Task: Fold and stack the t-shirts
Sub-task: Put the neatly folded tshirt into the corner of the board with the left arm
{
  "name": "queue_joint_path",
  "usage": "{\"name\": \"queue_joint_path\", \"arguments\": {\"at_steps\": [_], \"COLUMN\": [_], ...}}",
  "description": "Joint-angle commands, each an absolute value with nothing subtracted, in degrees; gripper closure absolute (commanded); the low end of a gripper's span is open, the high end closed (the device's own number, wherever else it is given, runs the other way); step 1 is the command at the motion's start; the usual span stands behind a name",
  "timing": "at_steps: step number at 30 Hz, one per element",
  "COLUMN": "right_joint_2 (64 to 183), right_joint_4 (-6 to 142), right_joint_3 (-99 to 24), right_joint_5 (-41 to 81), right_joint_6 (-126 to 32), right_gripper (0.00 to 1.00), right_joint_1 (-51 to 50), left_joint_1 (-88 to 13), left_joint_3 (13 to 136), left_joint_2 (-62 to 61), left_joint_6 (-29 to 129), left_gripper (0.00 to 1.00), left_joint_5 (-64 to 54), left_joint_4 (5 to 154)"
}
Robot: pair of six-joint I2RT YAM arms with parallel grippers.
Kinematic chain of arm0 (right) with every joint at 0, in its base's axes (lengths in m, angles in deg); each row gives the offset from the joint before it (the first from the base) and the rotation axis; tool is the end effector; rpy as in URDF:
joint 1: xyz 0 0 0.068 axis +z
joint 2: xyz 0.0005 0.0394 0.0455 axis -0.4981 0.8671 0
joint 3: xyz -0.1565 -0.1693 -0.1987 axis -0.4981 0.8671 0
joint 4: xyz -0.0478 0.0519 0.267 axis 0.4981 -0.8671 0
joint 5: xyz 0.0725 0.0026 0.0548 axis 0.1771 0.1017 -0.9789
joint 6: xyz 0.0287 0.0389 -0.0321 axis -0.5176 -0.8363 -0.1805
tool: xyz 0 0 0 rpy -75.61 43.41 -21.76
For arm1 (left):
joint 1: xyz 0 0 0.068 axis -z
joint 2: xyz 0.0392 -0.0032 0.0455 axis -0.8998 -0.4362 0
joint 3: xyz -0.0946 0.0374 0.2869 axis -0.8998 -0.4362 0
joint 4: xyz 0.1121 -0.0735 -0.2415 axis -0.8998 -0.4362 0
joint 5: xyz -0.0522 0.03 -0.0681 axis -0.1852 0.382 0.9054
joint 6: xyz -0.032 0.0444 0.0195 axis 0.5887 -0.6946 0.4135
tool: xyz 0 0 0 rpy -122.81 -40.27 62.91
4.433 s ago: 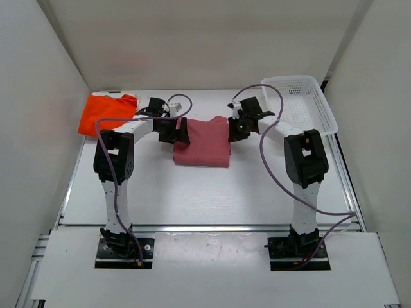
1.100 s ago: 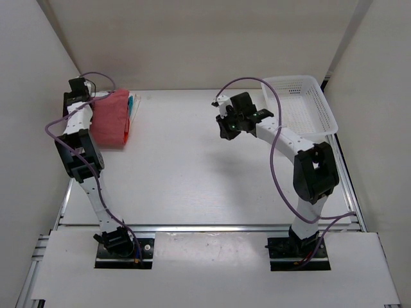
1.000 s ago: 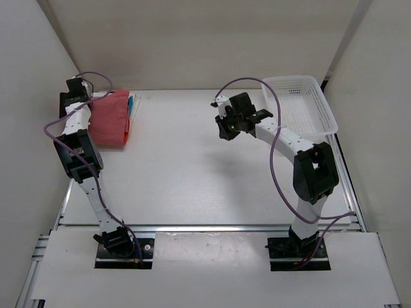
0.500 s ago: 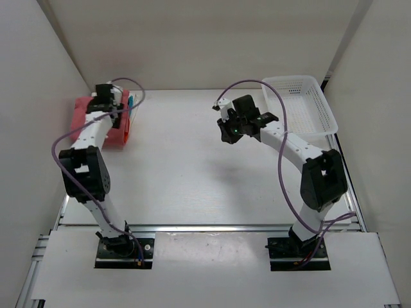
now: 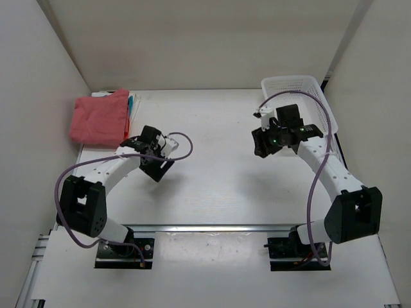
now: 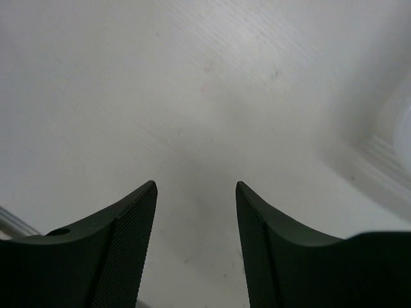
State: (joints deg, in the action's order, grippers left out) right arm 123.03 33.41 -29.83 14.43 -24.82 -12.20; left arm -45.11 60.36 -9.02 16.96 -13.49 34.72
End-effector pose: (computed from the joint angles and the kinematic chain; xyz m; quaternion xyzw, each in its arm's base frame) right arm 0.2996 0.1056 0.3219 -0.3032 0.8772 0.1165 0.3535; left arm 0.2772 -0.0953 0.2398 0.3418 0.9216 0.0076 0.1837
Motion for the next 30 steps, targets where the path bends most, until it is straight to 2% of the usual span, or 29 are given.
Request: {"name": "queue_joint_path", "arguments": {"at_steps": [1,3,5,7,8,11,12,15,18,30], "right_joint_2": [119.3,118.7,118.8,120.1,121.5,121.2,121.0,122.1,123.7,121.9], "right_joint_4": [25.0,20.9,16.6,12.3,10.5,10.5,10.6,9.6,10.4,12.2], "right_joint_3": [-28.6,-28.4,-28.3,-28.6,-28.5,-28.2,-28.7,-31.5,-31.7,-28.4], "right_joint_5": [14.2,14.2,17.1,26.2,30.3,31.5,31.2,26.6,27.7,31.5], "right_joint_6": [-25.4,-27.0,-29.1,-32.0,-33.2,-32.0,-32.4,-33.4,-33.5,-30.9], "right_gripper": [0.41,0.33,0.3,0.29,0.3,0.37,0.37,0.35,0.36,0.38], "right_joint_1": [-14.4,-14.8,-13.7,-10.8,-9.1,-6.9,-7.5,-10.3,-11.2,-5.7], "left_joint_1": [-43.4,-45.1,-49.3,-52.8,-54.5,-54.8,-54.7,-56.2,-56.9,-58.0], "left_joint_3": [56.2,53.0,51.8,48.7,47.2,42.1,40.8,40.8,40.4,40.0], "left_joint_2": [-3.7,-0.8,1.3,3.5,5.2,9.4,10.5,11.6,12.1,12.0], "left_joint_6": [18.8,21.5,22.0,23.1,23.4,23.8,23.7,23.6,24.4,25.2], "left_gripper": [0.17,0.18,0.17,0.17,0.17,0.17,0.08,0.07,0.06,0.06], "left_joint_5": [-12.9,-9.4,-3.3,1.3,1.9,4.2,4.9,4.9,4.0,3.0], "left_joint_4": [35.1,36.8,37.4,38.2,39.3,39.8,40.4,40.5,41.0,41.3]}}
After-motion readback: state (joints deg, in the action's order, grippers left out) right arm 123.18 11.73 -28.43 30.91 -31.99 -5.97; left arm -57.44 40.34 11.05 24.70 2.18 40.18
